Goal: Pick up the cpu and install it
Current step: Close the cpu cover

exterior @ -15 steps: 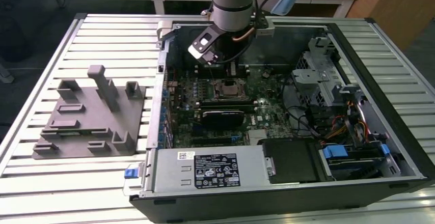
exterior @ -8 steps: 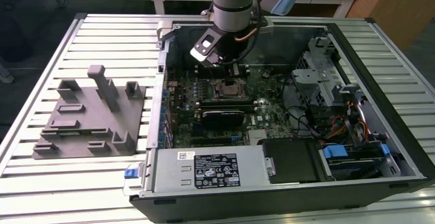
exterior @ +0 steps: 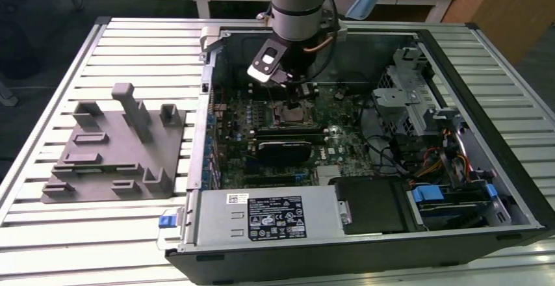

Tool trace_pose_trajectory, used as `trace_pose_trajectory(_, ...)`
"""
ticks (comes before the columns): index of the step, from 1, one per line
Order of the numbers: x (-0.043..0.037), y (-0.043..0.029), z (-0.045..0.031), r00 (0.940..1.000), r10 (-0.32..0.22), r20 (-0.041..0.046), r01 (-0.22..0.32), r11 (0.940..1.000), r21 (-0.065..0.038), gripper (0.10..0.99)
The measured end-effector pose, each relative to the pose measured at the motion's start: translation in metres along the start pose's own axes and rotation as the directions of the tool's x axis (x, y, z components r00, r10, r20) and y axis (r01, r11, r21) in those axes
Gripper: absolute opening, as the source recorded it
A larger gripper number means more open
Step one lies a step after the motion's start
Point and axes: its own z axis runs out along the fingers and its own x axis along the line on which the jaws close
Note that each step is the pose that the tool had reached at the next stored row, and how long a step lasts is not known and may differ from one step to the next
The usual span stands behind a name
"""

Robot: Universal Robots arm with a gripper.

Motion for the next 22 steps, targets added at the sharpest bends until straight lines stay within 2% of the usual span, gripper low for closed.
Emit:
trace_pose_trajectory(3,0.0,0.0,0.0002,0.9985,-0.054,-0.0032,0.054,0.9985,-0.002,0.106)
trace_pose_trajectory(6,0.0,0.0,0.0003,0.994,-0.109,-0.0063,0.109,0.994,-0.004,0.106)
trace_pose_trajectory(9,0.0,0.0,0.0004,0.9866,-0.163,-0.0092,0.163,0.9866,-0.006,0.106)
trace_pose_trajectory(12,0.0,0.0,0.0005,0.9764,-0.216,-0.012,0.216,0.9764,-0.009,0.106)
trace_pose_trajectory(16,0.0,0.0,0.0006,0.958,-0.286,-0.0156,0.286,0.9581,-0.012,0.106)
trace_pose_trajectory(17,0.0,0.0,0.0006,0.9471,-0.321,-0.0172,0.32,0.9472,-0.014,0.106)
trace_pose_trajectory(22,0.0,0.0,0.0007,0.9138,-0.406,-0.0211,0.405,0.914,-0.019,0.106)
